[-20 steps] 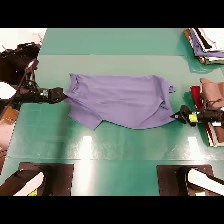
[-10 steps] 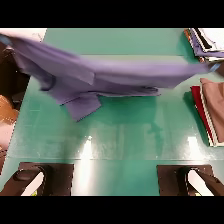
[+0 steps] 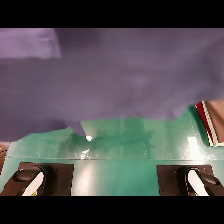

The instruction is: Fold the shirts.

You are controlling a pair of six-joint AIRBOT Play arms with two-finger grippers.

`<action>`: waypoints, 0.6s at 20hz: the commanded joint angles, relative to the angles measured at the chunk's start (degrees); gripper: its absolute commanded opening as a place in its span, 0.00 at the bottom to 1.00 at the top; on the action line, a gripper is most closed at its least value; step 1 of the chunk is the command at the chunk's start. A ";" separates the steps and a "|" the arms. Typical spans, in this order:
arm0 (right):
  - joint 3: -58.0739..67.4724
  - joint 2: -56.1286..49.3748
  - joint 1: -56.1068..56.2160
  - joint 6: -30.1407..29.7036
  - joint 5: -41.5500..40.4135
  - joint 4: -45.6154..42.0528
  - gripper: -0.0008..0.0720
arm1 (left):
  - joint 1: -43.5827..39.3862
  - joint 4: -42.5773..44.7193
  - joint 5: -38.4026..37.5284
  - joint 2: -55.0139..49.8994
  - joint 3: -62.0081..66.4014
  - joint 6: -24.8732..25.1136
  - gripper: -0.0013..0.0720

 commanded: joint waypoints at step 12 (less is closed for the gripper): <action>-12.96 -35.56 7.54 4.55 11.52 -4.02 0.03 | 0.02 2.73 -11.10 -29.86 -33.29 0.94 0.06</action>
